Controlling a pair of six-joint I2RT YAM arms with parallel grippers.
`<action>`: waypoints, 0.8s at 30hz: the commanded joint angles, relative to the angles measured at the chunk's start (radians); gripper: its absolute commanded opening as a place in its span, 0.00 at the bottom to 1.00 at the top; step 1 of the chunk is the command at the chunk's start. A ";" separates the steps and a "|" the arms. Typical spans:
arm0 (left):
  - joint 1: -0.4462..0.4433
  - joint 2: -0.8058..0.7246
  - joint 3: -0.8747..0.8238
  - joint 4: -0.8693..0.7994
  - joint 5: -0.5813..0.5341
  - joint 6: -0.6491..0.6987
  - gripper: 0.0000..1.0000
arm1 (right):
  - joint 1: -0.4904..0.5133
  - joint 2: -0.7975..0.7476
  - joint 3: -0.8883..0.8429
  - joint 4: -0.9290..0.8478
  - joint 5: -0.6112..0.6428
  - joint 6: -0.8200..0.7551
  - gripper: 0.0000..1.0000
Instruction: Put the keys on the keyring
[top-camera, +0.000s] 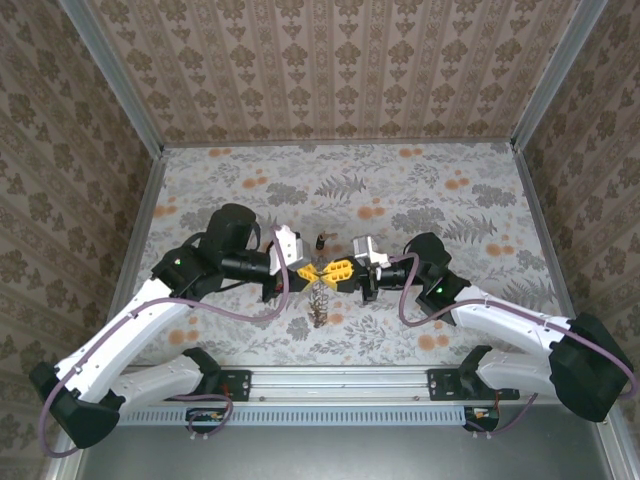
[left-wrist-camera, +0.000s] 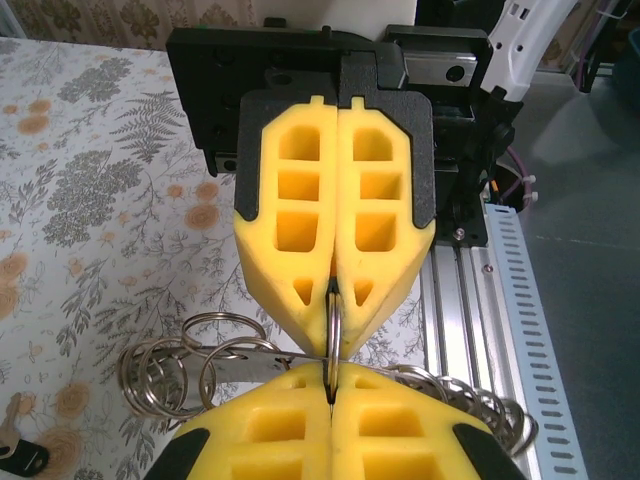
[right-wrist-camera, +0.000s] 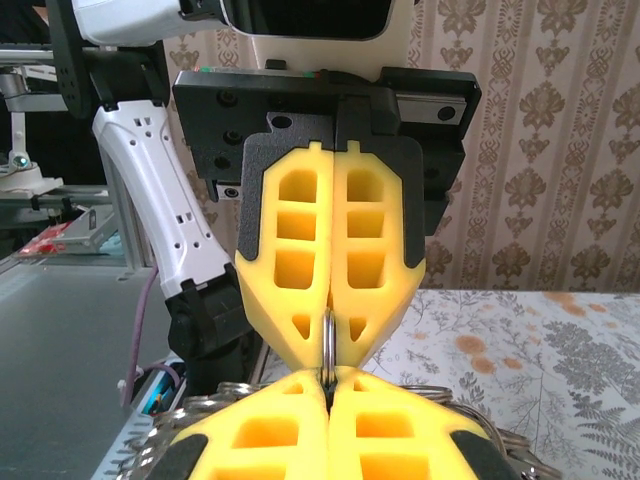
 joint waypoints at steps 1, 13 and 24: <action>-0.002 -0.005 0.044 0.008 0.031 0.026 0.00 | 0.011 -0.021 0.006 -0.039 -0.009 -0.044 0.00; -0.012 0.026 0.104 -0.167 -0.207 0.059 0.00 | 0.011 -0.113 0.191 -0.717 0.088 -0.411 0.28; -0.039 0.081 0.123 -0.183 -0.181 0.055 0.00 | 0.042 -0.047 0.246 -0.741 0.128 -0.440 0.29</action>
